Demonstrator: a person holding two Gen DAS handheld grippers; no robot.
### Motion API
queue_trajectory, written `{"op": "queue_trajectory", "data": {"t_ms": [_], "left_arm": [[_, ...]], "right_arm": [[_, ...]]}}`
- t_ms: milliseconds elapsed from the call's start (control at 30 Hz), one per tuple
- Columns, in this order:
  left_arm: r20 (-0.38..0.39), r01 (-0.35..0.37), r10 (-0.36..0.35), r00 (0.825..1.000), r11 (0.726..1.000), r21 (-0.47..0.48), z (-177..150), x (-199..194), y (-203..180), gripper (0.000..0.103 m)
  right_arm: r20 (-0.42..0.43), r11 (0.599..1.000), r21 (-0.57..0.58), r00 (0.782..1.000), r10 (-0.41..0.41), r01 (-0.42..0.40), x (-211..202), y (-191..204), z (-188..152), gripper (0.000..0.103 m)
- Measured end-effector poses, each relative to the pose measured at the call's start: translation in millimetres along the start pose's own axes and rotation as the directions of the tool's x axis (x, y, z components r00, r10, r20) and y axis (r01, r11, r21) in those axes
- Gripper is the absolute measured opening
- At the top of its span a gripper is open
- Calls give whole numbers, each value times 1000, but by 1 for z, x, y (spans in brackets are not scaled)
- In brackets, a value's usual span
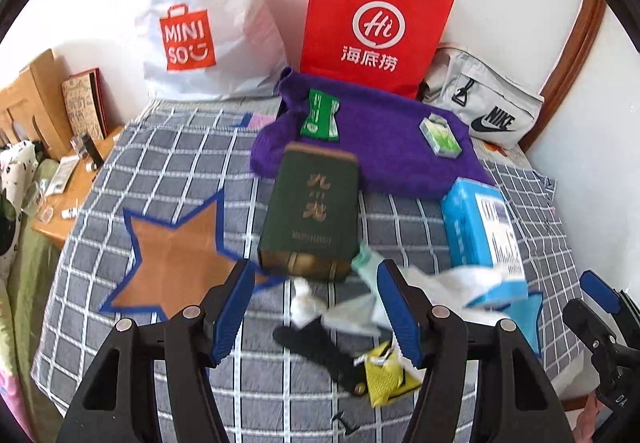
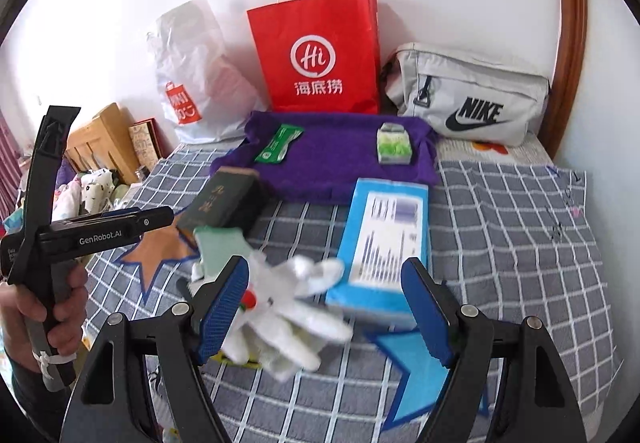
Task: Organize soft objects
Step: 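Grasp tomato-print snack packet with right tool while left tool grasps a white glove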
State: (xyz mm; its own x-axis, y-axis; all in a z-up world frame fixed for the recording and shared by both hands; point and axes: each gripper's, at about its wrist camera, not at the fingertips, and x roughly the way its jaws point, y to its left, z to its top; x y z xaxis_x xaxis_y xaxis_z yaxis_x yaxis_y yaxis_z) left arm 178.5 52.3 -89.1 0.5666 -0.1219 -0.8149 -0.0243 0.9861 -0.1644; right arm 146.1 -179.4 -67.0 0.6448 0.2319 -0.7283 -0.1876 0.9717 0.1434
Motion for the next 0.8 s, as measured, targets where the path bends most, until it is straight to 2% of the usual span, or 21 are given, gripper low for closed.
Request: {"op": "queue_trajectory", "data": {"t_ms": [300,533,700,800], "left_arm": [[-18,-21,20,1000,1000,-9,-25,3,23,61],[-40,-10,8,999,999,-33,-37,14,43,61],[-60,-1,-2,998,999,-42,-43,23,53,61],[-70,2,-6,998,999,-49,-45,27,58,61]], "right_arm": [[-38,1000,11,999,10,-10,9,11,-23,78],[-77,998,-5,995,67,-67,31,28,-31,78],[-97,985,-89,986,136,-145,53,60,-29,78],[-127,979,-162,986,107,-127,72,77,-29,78]]}}
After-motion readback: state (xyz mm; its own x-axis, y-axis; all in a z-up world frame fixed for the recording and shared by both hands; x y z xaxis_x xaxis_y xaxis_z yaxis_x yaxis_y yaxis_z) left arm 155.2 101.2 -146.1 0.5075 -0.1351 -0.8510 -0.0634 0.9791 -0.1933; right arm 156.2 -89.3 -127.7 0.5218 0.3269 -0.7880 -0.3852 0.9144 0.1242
